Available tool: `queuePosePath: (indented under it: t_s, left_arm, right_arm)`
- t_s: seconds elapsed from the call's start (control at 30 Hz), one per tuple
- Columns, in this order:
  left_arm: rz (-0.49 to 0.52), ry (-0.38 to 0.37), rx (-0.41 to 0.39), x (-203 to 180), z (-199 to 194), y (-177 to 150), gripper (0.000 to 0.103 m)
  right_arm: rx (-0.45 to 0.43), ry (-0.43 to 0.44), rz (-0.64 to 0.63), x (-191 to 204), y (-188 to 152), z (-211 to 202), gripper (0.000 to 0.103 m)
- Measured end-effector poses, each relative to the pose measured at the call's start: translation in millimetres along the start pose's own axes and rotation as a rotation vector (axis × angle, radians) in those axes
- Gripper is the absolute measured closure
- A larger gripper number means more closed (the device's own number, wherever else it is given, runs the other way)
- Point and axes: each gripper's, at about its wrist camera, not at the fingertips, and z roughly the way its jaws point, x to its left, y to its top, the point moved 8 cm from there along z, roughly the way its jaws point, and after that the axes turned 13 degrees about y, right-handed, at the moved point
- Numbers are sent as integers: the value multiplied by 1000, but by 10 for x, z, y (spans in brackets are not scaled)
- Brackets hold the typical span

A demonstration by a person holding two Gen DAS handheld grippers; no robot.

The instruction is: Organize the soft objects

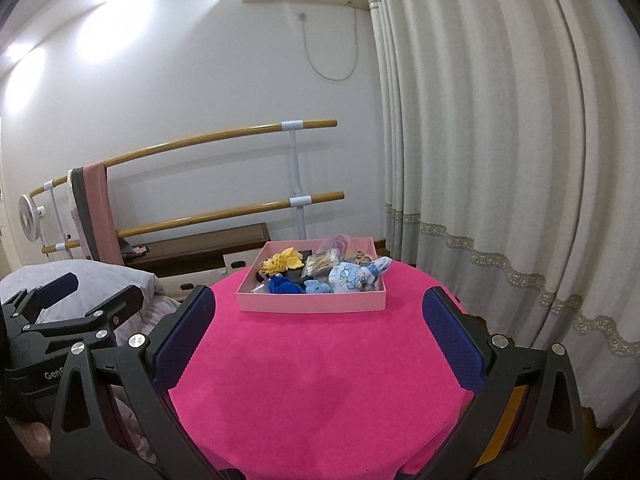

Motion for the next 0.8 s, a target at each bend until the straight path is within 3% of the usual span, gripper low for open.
queuePosePath:
  t_s: [0.1,0.8]
  left_arm:
    - [10,26,-25,14,-35,27,0]
    - [-7,-4,-41,34,-79,10,0]
  right_arm:
    - [-3,-3,0,0,2,-1,0]
    - [-13,-15,-4,24,9,-14,0]
